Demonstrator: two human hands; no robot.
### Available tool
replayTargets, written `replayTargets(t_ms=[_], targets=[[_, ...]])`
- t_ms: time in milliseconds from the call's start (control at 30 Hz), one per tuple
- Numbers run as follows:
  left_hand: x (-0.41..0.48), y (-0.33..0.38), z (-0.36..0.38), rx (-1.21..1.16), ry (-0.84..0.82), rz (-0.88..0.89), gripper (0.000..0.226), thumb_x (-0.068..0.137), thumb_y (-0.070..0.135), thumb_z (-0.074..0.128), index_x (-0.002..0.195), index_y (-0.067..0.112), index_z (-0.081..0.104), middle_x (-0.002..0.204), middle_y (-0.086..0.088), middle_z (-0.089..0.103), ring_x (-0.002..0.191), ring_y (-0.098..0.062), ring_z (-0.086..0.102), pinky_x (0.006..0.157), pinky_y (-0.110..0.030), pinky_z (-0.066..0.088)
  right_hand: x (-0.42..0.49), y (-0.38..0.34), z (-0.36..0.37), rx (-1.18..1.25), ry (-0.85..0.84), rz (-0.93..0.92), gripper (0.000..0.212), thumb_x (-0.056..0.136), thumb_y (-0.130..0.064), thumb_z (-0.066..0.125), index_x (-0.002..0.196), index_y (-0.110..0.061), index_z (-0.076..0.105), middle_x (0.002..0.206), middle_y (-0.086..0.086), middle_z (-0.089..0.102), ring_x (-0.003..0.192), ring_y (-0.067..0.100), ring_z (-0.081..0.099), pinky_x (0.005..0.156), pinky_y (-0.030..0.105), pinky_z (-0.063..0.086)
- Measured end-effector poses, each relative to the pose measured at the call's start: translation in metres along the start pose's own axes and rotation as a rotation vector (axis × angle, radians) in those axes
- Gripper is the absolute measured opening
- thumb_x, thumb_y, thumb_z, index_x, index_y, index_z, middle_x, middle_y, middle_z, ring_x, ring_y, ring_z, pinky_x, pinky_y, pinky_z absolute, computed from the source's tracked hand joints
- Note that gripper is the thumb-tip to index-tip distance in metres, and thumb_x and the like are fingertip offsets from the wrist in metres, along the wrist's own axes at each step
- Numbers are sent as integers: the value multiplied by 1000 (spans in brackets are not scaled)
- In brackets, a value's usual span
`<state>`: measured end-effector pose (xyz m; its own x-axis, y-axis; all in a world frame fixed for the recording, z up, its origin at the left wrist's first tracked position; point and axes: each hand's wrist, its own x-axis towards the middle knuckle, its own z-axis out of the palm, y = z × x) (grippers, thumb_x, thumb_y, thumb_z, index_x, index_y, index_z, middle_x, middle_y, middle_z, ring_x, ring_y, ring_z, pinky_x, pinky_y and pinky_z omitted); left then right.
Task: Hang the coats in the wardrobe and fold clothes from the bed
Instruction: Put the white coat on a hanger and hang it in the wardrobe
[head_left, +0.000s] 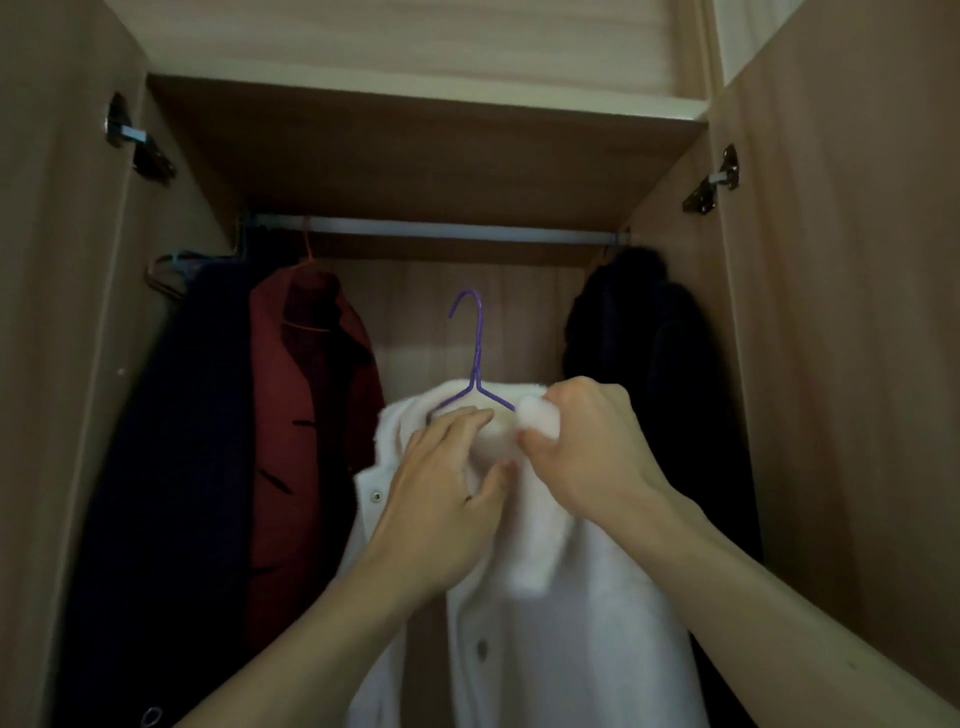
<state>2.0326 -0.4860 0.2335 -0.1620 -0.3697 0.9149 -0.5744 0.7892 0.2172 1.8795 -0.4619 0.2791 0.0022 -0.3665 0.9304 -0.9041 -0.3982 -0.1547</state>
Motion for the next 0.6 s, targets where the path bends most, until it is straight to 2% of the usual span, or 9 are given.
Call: replayTargets(t_ms=[100,200,267,333,400,467,533,600], targets=[[25,-10,-2,-11,-16,20,50,96,37,53,144,32,41,149,18,38,137,-2,33,112,-35,35,21,1,9,5,2,7,29,81,-28,64,65,-14,45,69,6,52,60,25,50,46,26,28],[47,-21,6,-41,-38,125,45,95,26,55,139,34,47,143,26,41,135,5,32,113,-16,23,36,3,25,-3,4,-32,26,84,-29,59,68,-13,46,73,9,54,68,31,55,53,26,33],[60,-35,13,-6,-19,140,49,93,23,57,141,29,48,144,22,42,136,6,30,109,-5,14,45,4,38,-43,11,-68,25,86,-30,57,70,-13,47,78,9,57,76,33,59,58,29,37],[76,-50,18,2,13,163,52,90,27,58,141,27,47,146,17,43,135,8,29,107,-1,12,59,2,50,-79,44,-90,22,87,-29,55,71,-15,47,84,10,61,82,33,61,60,30,40],[94,-64,19,-40,12,216,49,88,32,54,137,27,50,142,15,47,131,8,34,107,-4,19,77,-3,60,-108,82,-73,20,85,-26,57,71,-17,46,85,9,62,86,33,63,61,30,41],[115,-79,19,-74,3,265,42,91,29,54,133,25,54,138,12,53,128,5,41,109,-14,29,97,-9,71,-127,114,-37,23,83,-25,59,68,-19,42,80,5,55,86,33,63,60,28,39],[136,-94,17,-99,1,292,39,94,25,53,133,26,54,136,11,54,126,4,43,108,-17,33,117,-15,83,-149,133,-6,31,82,-26,62,64,-20,37,74,1,48,80,30,60,59,27,37],[156,-113,15,-92,2,329,41,97,27,52,137,26,51,139,11,52,130,2,42,111,-23,34,135,-19,96,-166,157,17,36,81,-27,64,61,-21,34,70,-2,42,69,26,49,58,27,35]])
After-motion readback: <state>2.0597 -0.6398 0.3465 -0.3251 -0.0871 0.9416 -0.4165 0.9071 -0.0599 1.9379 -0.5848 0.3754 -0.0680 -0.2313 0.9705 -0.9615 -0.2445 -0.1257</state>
